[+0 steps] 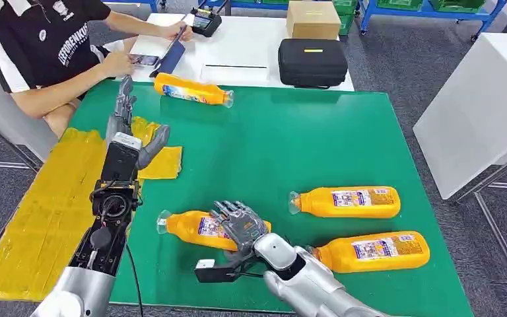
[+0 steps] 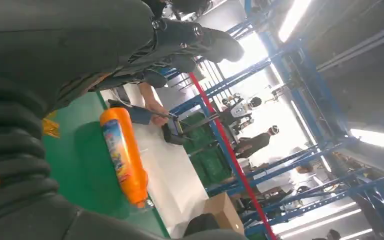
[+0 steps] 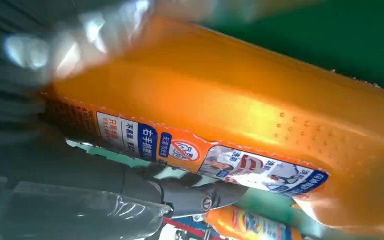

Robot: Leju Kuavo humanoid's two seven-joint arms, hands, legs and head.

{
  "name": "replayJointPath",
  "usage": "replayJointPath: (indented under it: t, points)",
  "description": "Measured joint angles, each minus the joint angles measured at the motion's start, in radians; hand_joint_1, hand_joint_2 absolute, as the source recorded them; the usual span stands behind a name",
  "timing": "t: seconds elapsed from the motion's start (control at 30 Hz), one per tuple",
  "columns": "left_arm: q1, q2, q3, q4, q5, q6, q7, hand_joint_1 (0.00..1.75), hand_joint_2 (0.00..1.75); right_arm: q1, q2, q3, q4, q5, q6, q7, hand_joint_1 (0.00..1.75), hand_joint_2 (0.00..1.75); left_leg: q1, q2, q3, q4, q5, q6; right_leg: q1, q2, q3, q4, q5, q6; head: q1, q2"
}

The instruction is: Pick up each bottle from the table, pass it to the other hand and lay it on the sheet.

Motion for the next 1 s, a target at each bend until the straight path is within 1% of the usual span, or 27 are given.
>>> replayJointPath:
  t: [0.17,0.2,0.23,0.27,0.33,0.5,0.67,0.73,1.0]
  points:
    - [0.000,0.000,0.000,-0.004,0.000,-0.002,0.002,0.00,1.75,-0.009,-0.001,0.007,0.016,0.002,0.000,0.000,0.37,1.75,0.000,0.000,0.002,0.000,0.000,0.000,0.000,0.000,0.002,0.000,0.000,0.000,0.000,0.000]
    - [0.000,0.000,0.000,-0.004,0.000,-0.002,0.002,0.00,1.75,-0.009,-0.001,0.008,0.017,0.002,0.000,0.000,0.84,1.75,0.000,0.000,0.002,0.000,0.000,0.000,0.000,0.000,0.002,0.000,0.000,0.000,0.000,0.000]
    - [0.000,0.000,0.000,-0.004,0.000,-0.002,0.002,0.00,1.75,-0.011,-0.001,0.008,0.019,0.002,0.000,0.000,1.48,1.75,0.000,0.000,0.002,0.000,0.000,0.000,0.000,0.000,0.002,0.000,0.000,0.000,0.000,0.000]
    - [0.000,0.000,0.000,-0.004,0.000,-0.002,0.002,0.00,1.75,-0.012,-0.001,0.008,0.020,0.003,0.001,0.000,1.68,1.75,0.000,0.000,0.002,0.000,0.000,0.000,0.000,0.000,0.002,0.000,0.000,0.000,0.000,0.000]
    - [0.000,0.000,0.000,-0.004,0.002,-0.002,0.002,0.00,1.75,-0.013,-0.001,0.010,0.021,0.003,0.002,0.000,1.75,1.75,0.000,0.000,0.002,0.000,0.000,0.000,0.000,0.000,0.002,0.000,0.000,0.000,0.000,0.000]
    - [0.004,0.000,0.000,-0.005,0.015,-0.002,0.000,0.00,1.75,-0.014,-0.003,0.010,0.021,-0.008,-0.003,-0.002,1.75,1.75,0.000,0.000,0.003,0.000,0.000,0.000,0.000,0.000,0.003,0.000,0.000,0.000,0.000,0.000]
    - [0.022,0.004,0.000,-0.017,0.022,0.002,-0.006,0.00,1.75,-0.005,-0.006,-0.007,0.020,-0.045,-0.089,-0.002,1.75,1.75,0.000,-0.001,0.002,0.000,0.001,0.001,0.000,0.000,0.004,0.000,0.000,0.000,0.000,0.000]
    - [0.031,0.006,0.000,-0.023,0.029,0.003,-0.009,0.00,1.75,0.006,-0.005,-0.031,0.009,-0.067,-0.126,0.011,1.75,1.75,0.000,-0.001,0.000,0.000,0.002,0.001,0.000,0.000,0.011,0.000,0.003,0.001,0.000,0.000]
    - [0.051,0.011,0.000,-0.036,0.039,0.006,-0.015,0.00,1.75,0.023,-0.003,-0.123,-0.024,-0.117,-0.178,0.016,1.75,1.75,-0.001,-0.003,-0.005,0.000,0.003,0.002,-0.001,-0.001,0.008,0.000,0.003,0.001,0.000,0.000]
